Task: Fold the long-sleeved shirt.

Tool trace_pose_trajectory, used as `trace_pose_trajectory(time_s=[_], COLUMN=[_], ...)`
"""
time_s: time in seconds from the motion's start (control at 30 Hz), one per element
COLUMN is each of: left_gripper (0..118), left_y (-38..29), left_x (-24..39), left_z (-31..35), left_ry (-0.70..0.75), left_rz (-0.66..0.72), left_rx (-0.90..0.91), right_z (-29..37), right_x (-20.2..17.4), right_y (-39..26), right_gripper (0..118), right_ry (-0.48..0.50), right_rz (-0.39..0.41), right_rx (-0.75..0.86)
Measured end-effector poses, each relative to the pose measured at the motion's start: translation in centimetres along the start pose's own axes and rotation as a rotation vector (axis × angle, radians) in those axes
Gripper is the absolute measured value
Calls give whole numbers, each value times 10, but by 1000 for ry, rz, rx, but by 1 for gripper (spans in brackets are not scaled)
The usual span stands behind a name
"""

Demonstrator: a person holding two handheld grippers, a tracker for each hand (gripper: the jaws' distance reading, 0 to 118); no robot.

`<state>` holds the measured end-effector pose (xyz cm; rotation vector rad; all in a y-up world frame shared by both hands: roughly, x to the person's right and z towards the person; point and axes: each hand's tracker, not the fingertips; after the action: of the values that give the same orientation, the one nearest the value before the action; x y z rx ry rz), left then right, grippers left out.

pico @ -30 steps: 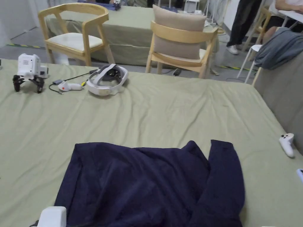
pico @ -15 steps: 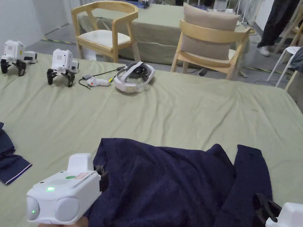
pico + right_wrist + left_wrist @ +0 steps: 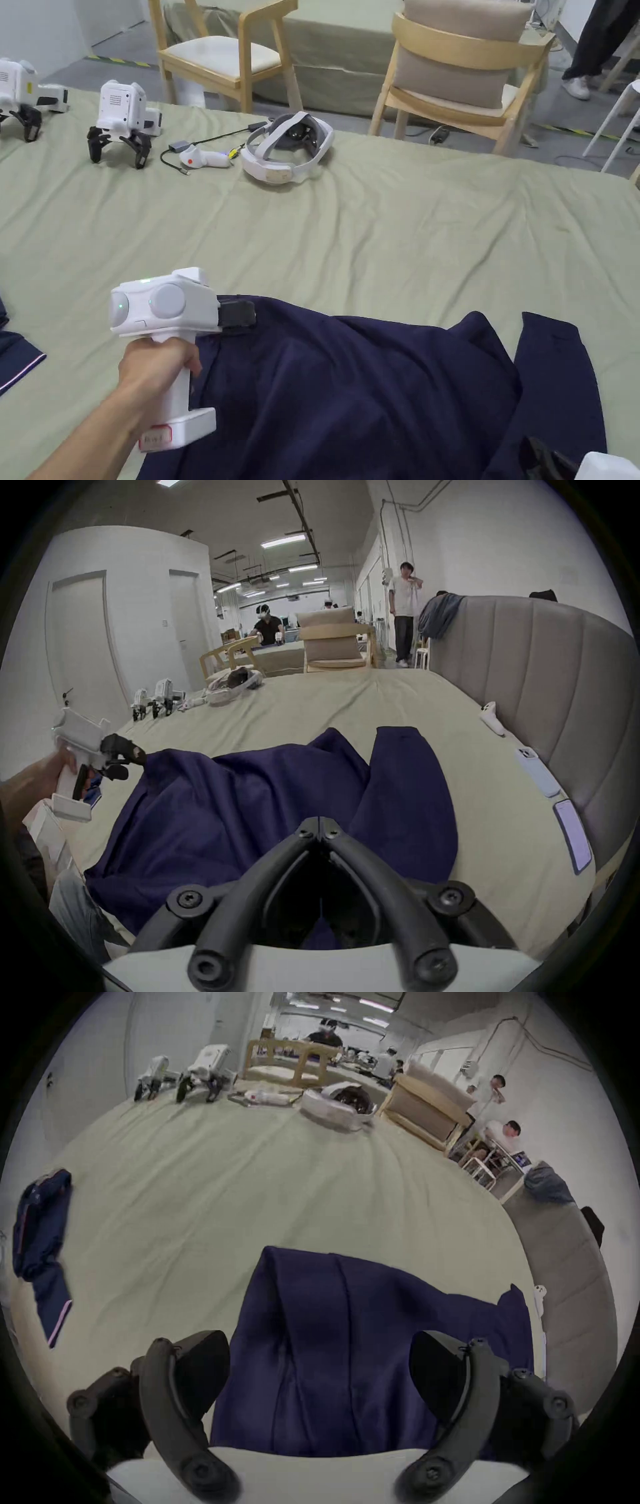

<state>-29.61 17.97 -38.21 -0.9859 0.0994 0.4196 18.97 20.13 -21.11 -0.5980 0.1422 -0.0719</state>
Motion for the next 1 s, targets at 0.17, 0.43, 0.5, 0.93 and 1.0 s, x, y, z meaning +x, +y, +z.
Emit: trace_pose_trajectory(time_s=[0.17, 0.43, 0.5, 0.93, 1.0], left_gripper=[8, 7, 7, 7, 7], left_y=[11, -7, -5, -2, -4], left_x=[-7, -19, -18, -23, -26], left_z=[-34, -30, -33, -39, -33], left_ry=[48, 33, 31, 4, -11], left_rz=[13, -2, -26, -99, -72], left_rx=[-44, -54, -53, -53, -47], right_z=[-16, -86, -118, -277, -259], right_x=[0, 27, 32, 54, 54], right_y=[5, 58, 81, 112, 115], right_gripper=[0, 118, 118, 4, 4], right_ry=[7, 78, 45, 164, 179], right_rz=[10, 17, 12, -34, -31], right_rx=[-17, -99, -134, -437, -392])
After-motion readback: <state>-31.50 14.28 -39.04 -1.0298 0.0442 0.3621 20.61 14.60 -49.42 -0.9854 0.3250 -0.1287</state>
